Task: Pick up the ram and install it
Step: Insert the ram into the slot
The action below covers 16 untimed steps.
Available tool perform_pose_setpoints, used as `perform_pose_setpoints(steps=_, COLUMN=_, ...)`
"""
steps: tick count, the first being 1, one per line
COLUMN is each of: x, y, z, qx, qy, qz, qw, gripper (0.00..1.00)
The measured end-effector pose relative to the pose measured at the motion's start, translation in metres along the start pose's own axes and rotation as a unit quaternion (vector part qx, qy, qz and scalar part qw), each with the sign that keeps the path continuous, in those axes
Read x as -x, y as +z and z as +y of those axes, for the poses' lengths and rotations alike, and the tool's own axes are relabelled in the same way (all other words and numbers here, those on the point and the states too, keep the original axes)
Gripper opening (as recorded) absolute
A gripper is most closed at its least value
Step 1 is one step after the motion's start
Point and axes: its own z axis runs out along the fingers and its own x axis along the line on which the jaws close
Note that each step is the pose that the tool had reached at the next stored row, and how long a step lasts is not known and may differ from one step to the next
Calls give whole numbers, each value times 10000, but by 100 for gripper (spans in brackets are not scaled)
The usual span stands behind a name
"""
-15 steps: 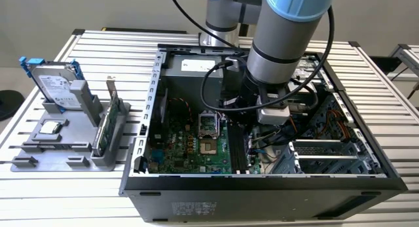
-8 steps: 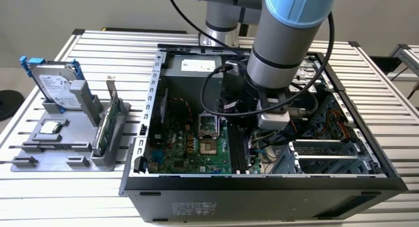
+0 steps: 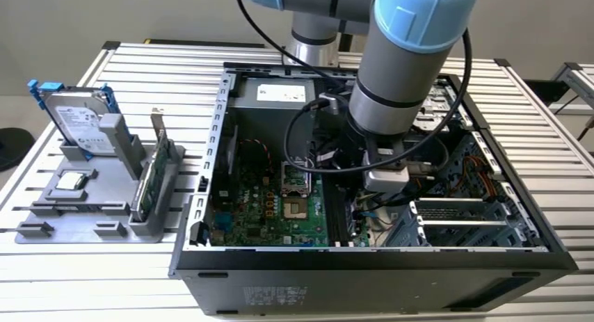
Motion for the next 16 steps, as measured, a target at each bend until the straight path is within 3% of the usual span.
perform_pose_setpoints(steps=16, x=-1, y=95, z=6, qx=5, qy=-42, qz=-1, qw=10000, gripper=0)
